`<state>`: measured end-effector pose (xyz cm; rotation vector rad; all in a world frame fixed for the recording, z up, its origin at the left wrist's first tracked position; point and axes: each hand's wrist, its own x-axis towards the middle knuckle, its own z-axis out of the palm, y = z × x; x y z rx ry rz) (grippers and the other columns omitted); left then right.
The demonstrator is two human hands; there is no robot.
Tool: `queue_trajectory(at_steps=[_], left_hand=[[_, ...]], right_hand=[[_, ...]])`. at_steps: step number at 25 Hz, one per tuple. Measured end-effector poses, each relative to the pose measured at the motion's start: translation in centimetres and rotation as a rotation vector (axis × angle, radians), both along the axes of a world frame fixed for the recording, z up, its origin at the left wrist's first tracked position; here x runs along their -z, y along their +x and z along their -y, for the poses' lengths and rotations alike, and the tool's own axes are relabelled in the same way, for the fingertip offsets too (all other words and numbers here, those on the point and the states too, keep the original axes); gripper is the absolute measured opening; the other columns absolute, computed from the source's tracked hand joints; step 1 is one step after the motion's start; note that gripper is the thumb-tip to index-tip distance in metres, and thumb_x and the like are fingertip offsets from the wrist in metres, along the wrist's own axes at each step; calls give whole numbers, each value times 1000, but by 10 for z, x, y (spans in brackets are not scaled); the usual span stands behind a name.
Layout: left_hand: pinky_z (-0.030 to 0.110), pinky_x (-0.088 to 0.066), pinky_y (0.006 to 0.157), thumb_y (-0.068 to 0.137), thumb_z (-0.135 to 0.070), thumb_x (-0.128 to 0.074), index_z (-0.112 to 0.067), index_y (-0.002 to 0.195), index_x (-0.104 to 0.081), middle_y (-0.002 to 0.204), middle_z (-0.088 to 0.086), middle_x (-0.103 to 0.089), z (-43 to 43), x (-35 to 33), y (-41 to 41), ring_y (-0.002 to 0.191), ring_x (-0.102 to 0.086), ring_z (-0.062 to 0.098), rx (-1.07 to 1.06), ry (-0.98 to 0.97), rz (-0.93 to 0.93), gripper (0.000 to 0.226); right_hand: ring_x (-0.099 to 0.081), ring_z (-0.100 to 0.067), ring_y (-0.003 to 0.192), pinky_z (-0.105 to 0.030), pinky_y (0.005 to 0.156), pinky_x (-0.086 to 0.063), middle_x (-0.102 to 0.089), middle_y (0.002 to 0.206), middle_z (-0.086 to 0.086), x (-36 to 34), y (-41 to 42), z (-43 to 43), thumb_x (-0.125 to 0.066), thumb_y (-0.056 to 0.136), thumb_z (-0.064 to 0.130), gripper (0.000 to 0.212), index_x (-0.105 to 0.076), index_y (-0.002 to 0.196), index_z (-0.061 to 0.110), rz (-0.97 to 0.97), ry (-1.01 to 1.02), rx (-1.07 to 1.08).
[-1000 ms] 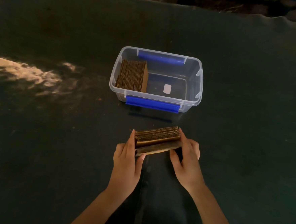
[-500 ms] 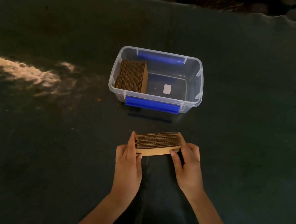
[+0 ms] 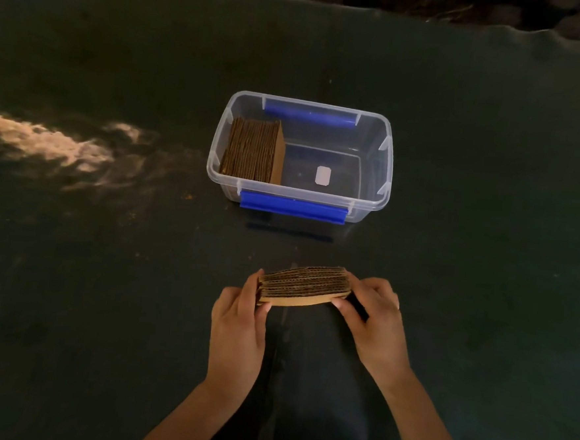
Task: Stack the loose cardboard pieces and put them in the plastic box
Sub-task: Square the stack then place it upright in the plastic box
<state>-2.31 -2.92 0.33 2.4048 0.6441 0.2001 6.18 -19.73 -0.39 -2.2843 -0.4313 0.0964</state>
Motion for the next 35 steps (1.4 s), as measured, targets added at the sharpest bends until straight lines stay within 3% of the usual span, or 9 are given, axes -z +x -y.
queue_trajectory(at_steps=[3,5,9,13,17,23,25,30,35], left_hand=[[21,-42,72,76,-13,-69,-12,117,-58,96,5,-61,-12,-7,1,85,-48,6,64,47,6,43],[14,-39,73,73,-10,-72,-12,112,-60,103,4,-62,-15,-11,2,89,-49,4,121,43,5,40],[1,-30,74,75,-5,-70,-10,117,-58,111,6,-60,-10,-15,1,91,-51,3,113,5,-4,43],[8,-31,83,82,-10,-62,-11,126,-50,121,4,-54,-5,-17,3,97,-45,1,76,0,-47,46],[3,-31,76,83,-14,-62,-12,119,-55,119,4,-57,-10,-33,7,92,-46,-1,148,23,-58,37],[3,-32,70,79,-21,-66,-22,127,-42,112,-14,-47,-5,-109,65,89,-49,-3,273,55,135,55],[5,-35,68,80,-22,-63,-22,121,-44,110,-11,-51,1,-125,99,85,-50,-1,325,75,144,46],[20,-39,66,78,-27,-64,-22,101,-47,94,-6,-54,7,-133,171,74,-51,8,180,72,64,29],[21,-41,69,80,-33,-64,-21,108,-45,102,-2,-59,15,-106,201,86,-58,12,144,18,-21,35]], right_hand=[[-47,-7,89,-35,81,-41,-60,90,24,-10,18,6,-75,71,23,36,-69,106,25,93,-60,-98],[-50,-15,89,-35,77,-45,-67,91,8,-12,25,8,-76,70,22,32,-71,102,19,142,-118,-158],[-56,-18,88,-27,76,-49,-62,90,-5,-10,19,4,-73,75,15,38,-65,112,12,96,-161,-188],[-56,-18,91,-28,77,-50,-61,94,-8,-10,11,1,-71,77,12,45,-59,120,9,91,-173,-190],[-61,-18,87,-36,77,-55,-66,92,-6,-33,17,4,-73,75,11,28,-69,103,10,38,-109,-176],[-61,-4,76,-24,71,-52,-62,83,7,-151,110,14,-74,72,17,27,-69,98,20,122,-214,-383],[-59,-1,73,-20,70,-49,-59,81,11,-174,156,1,-74,73,15,25,-69,97,18,85,-300,-485],[-58,-2,74,-13,67,-43,-62,83,10,-152,240,-29,-73,75,18,25,-68,100,20,-36,-372,-579],[-44,-3,78,-28,71,-34,-54,77,17,-111,280,-40,-72,74,34,22,-66,94,28,46,-516,-635]])
